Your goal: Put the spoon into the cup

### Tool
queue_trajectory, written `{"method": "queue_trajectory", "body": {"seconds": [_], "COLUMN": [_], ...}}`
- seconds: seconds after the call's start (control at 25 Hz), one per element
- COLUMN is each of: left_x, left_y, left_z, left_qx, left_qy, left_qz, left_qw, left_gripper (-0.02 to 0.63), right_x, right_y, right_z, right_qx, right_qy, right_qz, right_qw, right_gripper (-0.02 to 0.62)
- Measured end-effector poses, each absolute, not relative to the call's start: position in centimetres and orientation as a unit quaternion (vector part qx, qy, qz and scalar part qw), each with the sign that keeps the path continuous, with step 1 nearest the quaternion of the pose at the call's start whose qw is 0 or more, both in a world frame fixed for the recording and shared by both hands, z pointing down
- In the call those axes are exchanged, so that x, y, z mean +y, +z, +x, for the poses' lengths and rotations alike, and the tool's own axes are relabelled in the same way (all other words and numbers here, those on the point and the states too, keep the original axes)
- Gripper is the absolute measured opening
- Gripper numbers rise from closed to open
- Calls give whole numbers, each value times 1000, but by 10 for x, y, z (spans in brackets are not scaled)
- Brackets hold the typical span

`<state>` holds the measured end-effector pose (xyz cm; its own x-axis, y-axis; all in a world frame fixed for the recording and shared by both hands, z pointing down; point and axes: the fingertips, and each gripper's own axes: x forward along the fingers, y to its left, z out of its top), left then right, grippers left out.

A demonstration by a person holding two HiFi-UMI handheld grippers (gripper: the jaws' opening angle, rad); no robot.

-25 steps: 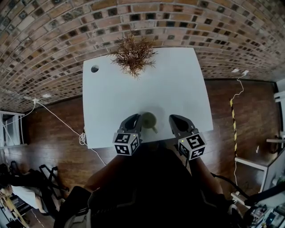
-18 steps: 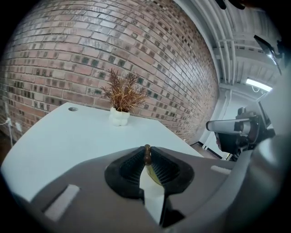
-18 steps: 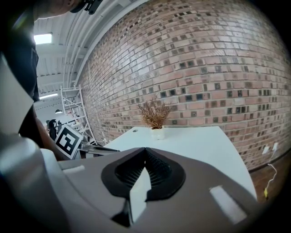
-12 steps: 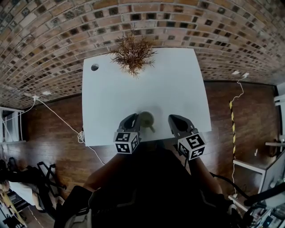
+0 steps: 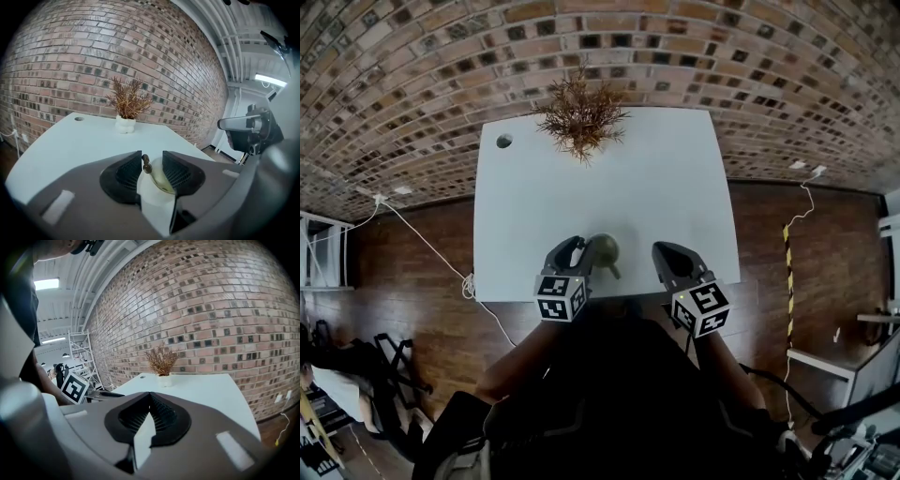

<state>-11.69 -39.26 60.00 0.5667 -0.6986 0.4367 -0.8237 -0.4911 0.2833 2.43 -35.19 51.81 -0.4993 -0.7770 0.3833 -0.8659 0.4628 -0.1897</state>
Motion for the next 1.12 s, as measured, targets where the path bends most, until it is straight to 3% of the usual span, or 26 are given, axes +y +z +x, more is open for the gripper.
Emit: {"method": "queue_trajectory", "body": {"seconds": [0.2, 0.32, 0.6, 1.12], "left_x": [-385, -383, -361, -295], "left_y": [572, 544, 489, 442], "left_z": [-135, -160, -181, -135], "left_qx": [-482, -520, -550, -491], "left_qy": [100, 63, 36, 22], "left_qz": [845, 830, 822, 862], "left_qw": [207, 191, 144, 127], "left_gripper": [143, 74, 3, 3], "right_x": [-348, -348, -338, -308], "right_y": [505, 491, 476, 449], "right_z": [29, 30, 40, 54], "right_qx": [-856, -865, -884, -900], "right_qy": [185, 175, 164, 129], "right_qz": [474, 464, 434, 414], "right_qw": [94, 75, 57, 53], "right_gripper": [6, 6, 6, 6]}}
